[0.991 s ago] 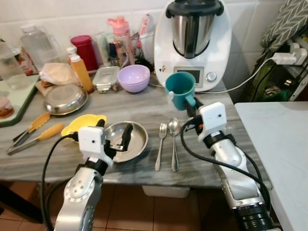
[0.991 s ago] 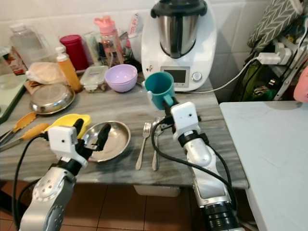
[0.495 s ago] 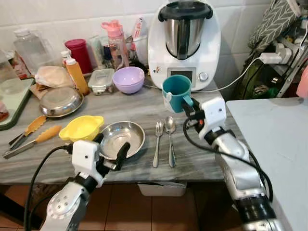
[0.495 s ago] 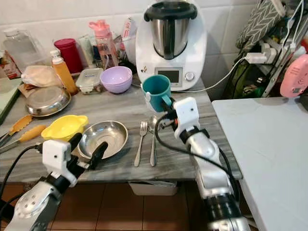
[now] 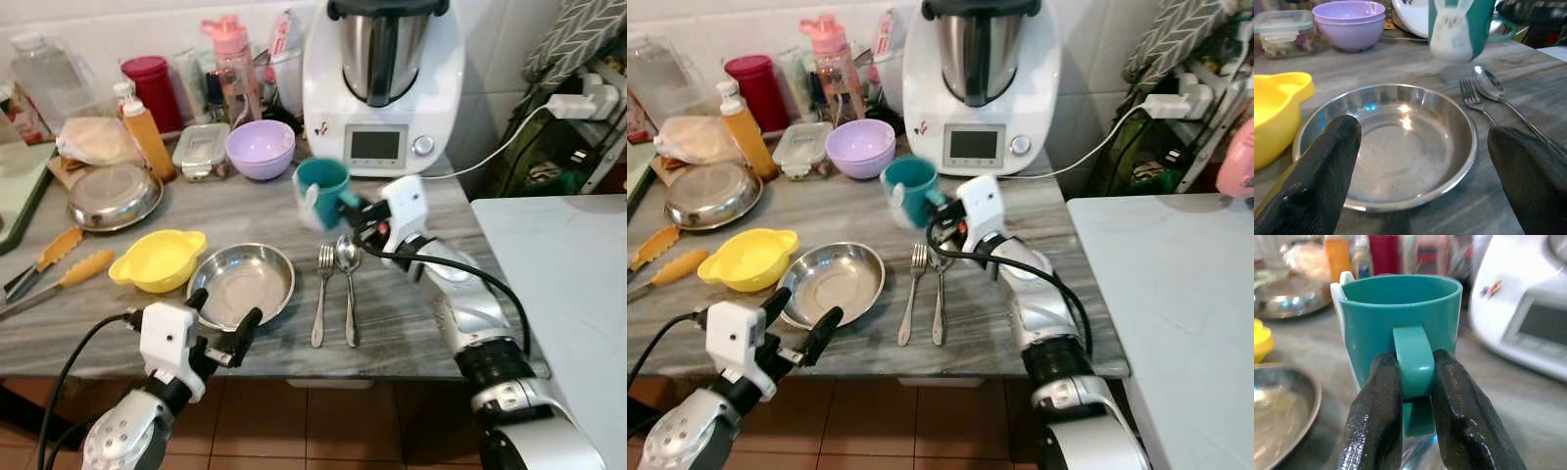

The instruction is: Setting the table

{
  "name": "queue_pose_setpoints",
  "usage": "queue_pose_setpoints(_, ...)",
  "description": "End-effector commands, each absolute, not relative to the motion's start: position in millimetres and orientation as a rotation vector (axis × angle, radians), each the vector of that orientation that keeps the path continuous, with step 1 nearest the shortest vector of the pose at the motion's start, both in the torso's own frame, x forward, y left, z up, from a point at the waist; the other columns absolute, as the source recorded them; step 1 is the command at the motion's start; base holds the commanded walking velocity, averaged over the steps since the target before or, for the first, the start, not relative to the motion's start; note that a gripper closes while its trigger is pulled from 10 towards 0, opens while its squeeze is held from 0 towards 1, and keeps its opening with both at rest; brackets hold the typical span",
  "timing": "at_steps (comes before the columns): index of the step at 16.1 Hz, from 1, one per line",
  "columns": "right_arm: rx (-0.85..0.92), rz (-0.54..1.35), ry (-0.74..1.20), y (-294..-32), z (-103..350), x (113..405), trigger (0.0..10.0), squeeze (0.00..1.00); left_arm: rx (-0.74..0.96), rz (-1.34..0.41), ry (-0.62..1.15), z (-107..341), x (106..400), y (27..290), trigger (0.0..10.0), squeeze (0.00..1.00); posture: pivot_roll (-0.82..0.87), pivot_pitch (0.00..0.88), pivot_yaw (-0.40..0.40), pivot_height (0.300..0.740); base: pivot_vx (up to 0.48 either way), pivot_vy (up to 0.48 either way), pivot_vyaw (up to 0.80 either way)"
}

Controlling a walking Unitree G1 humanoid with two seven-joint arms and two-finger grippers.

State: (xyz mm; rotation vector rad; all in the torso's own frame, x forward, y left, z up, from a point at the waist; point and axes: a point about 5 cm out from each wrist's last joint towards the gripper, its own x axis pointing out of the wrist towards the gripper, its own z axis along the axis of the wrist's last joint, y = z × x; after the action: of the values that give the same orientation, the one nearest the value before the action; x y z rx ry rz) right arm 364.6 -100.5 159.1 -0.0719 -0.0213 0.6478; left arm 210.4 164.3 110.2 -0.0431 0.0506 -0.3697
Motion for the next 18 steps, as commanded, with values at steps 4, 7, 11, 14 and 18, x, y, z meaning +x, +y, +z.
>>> queue_pose_setpoints(4,-0.088,0.733,-0.043,-88,166,374,10.0,0.0,-0.027,-0.341,0.045,114,205,167,10.0,0.0,-0.03,0.102,0.059,0.74,0.0,0.0,0.0)
queue_pose_setpoints(7,-0.101,0.77,-0.053,-79,167,375,10.0,0.0,-0.015,-0.318,0.041,115,205,173,10.0,0.0,-0.01,0.101,0.056,0.74,0.0,0.0,0.0)
queue_pose_setpoints(11,-0.139,0.746,-0.042,-75,162,379,10.0,0.0,-0.012,-0.314,0.04,116,205,171,10.0,0.0,-0.01,0.103,0.065,0.74,0.0,0.0,0.0)
queue_pose_setpoints(14,-0.138,0.717,-0.027,-76,161,383,10.0,0.0,-0.048,-0.356,0.005,122,206,164,10.0,0.0,-0.01,0.1,0.069,0.74,0.0,0.0,0.0)
queue_pose_setpoints(18,-0.147,0.708,-0.023,-72,159,384,10.0,0.0,-0.062,-0.389,-0.01,125,208,159,10.0,0.0,-0.01,0.092,0.068,0.74,0.0,0.0,0.0)
